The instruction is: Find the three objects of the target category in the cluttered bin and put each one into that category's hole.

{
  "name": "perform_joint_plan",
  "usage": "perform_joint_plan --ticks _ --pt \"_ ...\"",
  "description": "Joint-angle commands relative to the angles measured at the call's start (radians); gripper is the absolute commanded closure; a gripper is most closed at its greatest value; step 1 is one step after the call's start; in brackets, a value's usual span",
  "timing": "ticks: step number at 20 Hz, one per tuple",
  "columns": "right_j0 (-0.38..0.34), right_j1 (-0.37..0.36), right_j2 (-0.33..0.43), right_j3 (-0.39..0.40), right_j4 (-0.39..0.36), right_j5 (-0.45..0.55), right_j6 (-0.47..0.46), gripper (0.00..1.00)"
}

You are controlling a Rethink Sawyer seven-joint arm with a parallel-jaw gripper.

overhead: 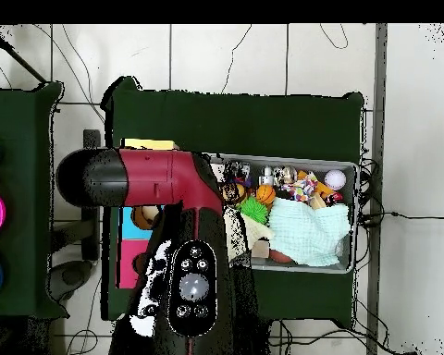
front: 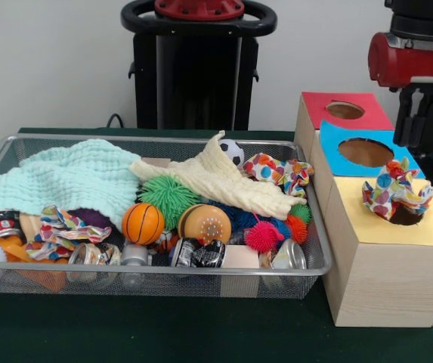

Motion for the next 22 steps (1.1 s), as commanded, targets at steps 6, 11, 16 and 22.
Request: perform_joint_plan --ticks 6,11,16,22 --pt "-0.027 0.062 0.018 0.021 0.026 -0.027 0.209 1.00" --pt "-0.047 0.074 0.033 0.044 0.027 -0.038 0.184 1.00" --pt "-0.060 0.081 0.047 0.060 0.032 -0.060 0.174 1.00" --pt "-0.061 0.088 0.049 0.060 0.032 -0.070 0.178 1.00"
